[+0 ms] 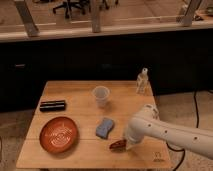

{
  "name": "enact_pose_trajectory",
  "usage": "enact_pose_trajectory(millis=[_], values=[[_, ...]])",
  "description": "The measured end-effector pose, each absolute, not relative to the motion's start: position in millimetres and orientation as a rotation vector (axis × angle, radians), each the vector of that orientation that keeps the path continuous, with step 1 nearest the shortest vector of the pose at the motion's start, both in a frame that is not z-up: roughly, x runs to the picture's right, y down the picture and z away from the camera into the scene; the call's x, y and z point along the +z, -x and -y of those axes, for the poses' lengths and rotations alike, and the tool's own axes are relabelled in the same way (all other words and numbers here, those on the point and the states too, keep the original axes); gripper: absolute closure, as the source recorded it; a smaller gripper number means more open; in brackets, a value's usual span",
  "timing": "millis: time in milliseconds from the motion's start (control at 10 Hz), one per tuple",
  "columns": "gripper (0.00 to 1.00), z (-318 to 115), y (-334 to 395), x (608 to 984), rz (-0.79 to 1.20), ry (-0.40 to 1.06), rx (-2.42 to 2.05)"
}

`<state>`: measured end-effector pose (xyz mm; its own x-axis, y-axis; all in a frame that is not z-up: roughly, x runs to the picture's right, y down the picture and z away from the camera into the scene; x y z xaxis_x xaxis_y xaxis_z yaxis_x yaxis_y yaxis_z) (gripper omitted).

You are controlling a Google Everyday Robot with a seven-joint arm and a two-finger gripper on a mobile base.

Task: Place the pepper in the ceramic bowl

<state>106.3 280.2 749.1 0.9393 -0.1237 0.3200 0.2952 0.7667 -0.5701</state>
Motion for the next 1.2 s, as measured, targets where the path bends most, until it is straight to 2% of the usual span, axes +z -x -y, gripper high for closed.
enact_pose_trajectory(millis=[500, 1200], values=[[1.0, -248.9, -71.1, 740.7, 0.318, 0.635, -0.34], [1.0, -228.6, -0.1, 722.9, 0.335, 0.638, -0.484]])
